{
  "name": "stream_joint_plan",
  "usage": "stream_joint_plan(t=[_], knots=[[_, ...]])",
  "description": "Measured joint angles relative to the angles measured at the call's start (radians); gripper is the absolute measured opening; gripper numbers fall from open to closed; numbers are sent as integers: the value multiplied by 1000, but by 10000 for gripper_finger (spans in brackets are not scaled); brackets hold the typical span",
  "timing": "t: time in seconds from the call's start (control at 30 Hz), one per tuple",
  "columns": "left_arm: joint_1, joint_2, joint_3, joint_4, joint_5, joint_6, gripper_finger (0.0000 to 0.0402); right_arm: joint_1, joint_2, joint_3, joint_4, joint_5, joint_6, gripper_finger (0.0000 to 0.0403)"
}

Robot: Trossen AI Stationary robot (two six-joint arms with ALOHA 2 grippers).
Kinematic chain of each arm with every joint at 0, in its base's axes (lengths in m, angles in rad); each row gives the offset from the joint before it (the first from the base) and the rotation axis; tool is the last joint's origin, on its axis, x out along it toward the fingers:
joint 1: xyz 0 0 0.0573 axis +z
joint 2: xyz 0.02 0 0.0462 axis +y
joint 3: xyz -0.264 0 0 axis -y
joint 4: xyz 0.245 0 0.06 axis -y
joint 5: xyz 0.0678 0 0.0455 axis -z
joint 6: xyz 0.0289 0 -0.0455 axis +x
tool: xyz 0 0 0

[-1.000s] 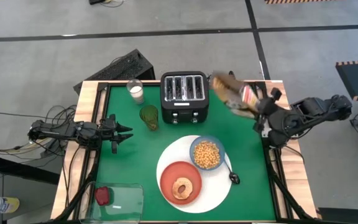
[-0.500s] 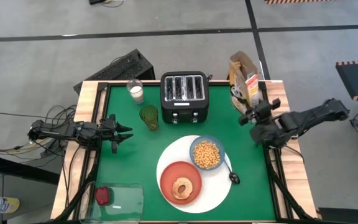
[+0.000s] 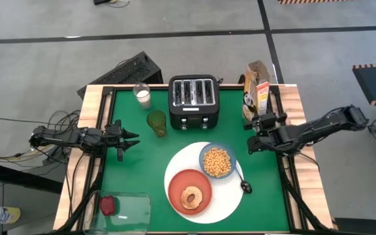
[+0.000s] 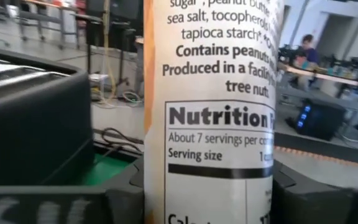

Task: Arrange a breakfast setting
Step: Pour the cereal from the cereal box into the blue bowl

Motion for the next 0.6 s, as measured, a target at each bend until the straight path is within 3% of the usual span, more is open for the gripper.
stream_joint_plan(t=[0.23, 0.6], knots=[[0, 0, 0, 0, 0, 0, 128, -61, 98, 0, 75, 1, 18, 171], [0, 0, 0, 0, 0, 0, 128, -184, 281, 0, 339, 9, 17, 171]])
